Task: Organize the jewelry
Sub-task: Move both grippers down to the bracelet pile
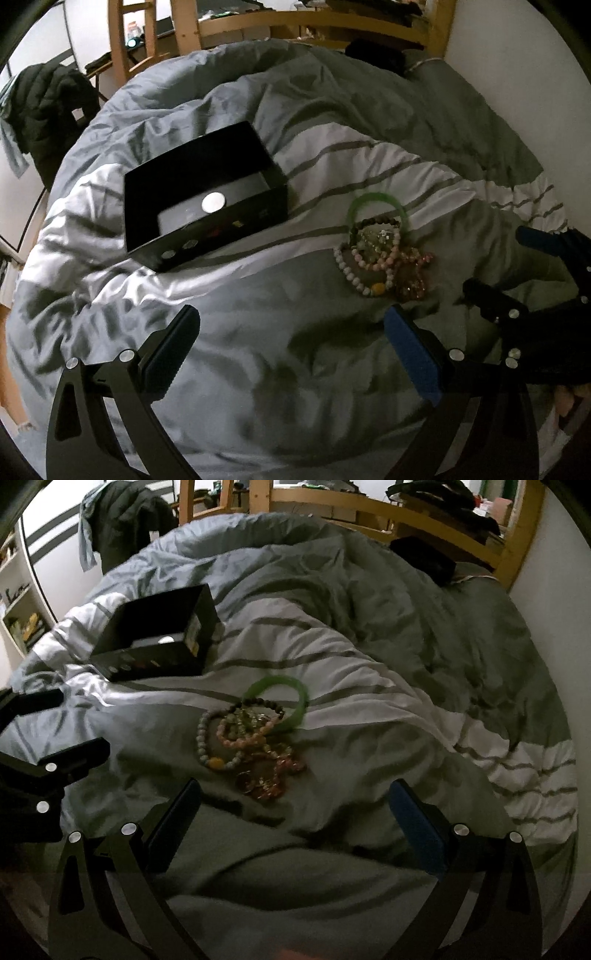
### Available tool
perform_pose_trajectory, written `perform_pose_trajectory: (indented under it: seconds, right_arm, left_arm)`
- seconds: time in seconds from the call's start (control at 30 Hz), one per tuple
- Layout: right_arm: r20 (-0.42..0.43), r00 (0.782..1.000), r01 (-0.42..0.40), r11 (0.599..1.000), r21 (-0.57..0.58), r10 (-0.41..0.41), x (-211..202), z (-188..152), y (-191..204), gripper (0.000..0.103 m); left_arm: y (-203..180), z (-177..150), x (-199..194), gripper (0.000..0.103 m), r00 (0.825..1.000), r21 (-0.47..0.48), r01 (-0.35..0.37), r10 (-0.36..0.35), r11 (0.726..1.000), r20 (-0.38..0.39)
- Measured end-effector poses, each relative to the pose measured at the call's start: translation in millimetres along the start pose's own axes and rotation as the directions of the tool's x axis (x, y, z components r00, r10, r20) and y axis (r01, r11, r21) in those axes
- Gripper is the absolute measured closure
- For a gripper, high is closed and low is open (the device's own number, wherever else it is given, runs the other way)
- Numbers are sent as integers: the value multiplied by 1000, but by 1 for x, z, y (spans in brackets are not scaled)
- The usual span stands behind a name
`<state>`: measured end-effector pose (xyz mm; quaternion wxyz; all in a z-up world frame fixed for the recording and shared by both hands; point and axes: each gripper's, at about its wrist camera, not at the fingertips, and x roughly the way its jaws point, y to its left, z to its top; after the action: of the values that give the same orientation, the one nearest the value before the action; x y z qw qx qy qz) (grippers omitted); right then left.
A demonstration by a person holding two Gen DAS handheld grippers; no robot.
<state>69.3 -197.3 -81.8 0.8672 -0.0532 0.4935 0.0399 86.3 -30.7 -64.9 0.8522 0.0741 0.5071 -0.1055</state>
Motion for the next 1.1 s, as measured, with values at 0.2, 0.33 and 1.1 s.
perform_pose_trajectory:
  seconds: [0.2, 0.33, 1.1]
  right_arm:
    - [-79, 996, -41, 999, -23, 39, 36, 15, -2, 3]
    - [-116, 992, -47, 998, -39, 42, 57, 13, -2, 5]
    - [-109, 990, -89, 995, 35, 92, 74, 8, -10, 95]
  left_arm:
    - [-12, 25, 44, 6, 998, 48, -45, 47, 998, -45]
    - [-16, 28, 69, 19, 996, 61, -37, 42, 997, -80]
    - [-9, 37, 99, 98, 989, 16, 60, -57, 998, -135]
